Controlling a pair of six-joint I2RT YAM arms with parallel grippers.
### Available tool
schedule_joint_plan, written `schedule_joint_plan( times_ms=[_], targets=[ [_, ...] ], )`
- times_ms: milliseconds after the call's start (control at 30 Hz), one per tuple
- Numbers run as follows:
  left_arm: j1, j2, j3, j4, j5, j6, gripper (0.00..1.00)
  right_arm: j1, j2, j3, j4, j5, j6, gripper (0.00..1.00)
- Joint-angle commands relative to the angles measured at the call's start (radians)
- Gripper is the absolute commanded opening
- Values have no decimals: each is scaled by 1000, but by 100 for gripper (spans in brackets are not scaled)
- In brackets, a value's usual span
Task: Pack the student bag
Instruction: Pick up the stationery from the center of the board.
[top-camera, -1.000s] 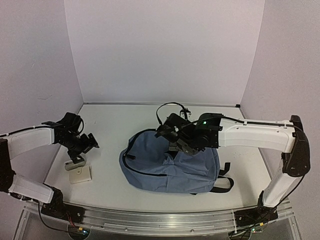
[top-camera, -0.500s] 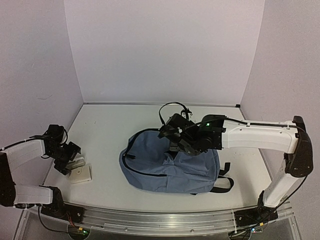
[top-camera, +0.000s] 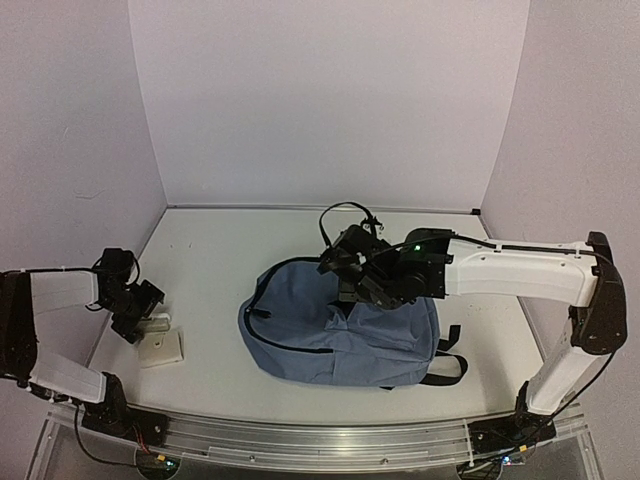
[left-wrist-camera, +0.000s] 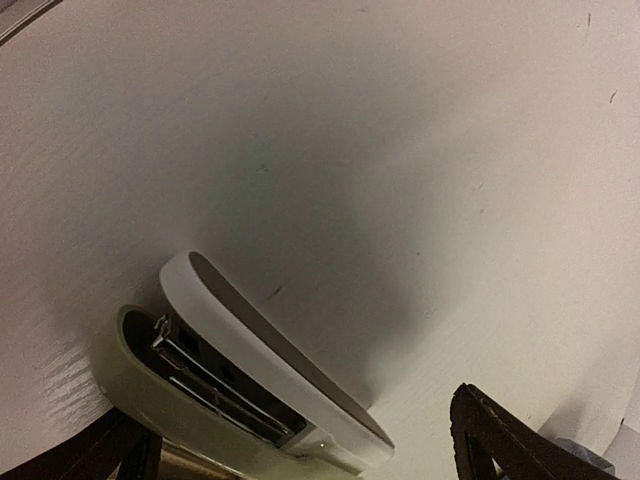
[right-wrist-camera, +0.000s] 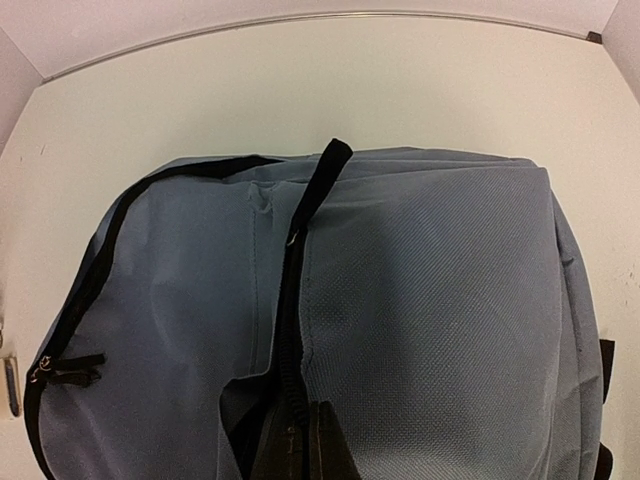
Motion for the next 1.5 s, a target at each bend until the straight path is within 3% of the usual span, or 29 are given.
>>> schedule_joint_plan(
  times_ms=[0,233,333,733,867,1133,1300,1467],
  targets=[
    [5,66,91,143,-31,131,100,1,-22,23,56,9,-9,0],
    [3,235,149,340,70,193,96,0,2,31,57,-3,-11,0],
    [-1,297,204,344,127,212,93,0,10,45,57,-8,-16,0],
    [-26,193,225,-35,-12,290,93,0,24,57,64,-5,-28,0],
    [-67,148,197,-77,-30,307,86,0,22,51,71,-9,-28,0],
    [-186,204,242,-172,-148,330,86,0,14,43,86,-20,-29,0],
    [-188,227,244,-186,-184,323,75,0,-10,24,91,-21,-21,0],
    [-188,222,244,-164,-170,339,54,0,-16,16,95,-20,-20,0]
  ],
)
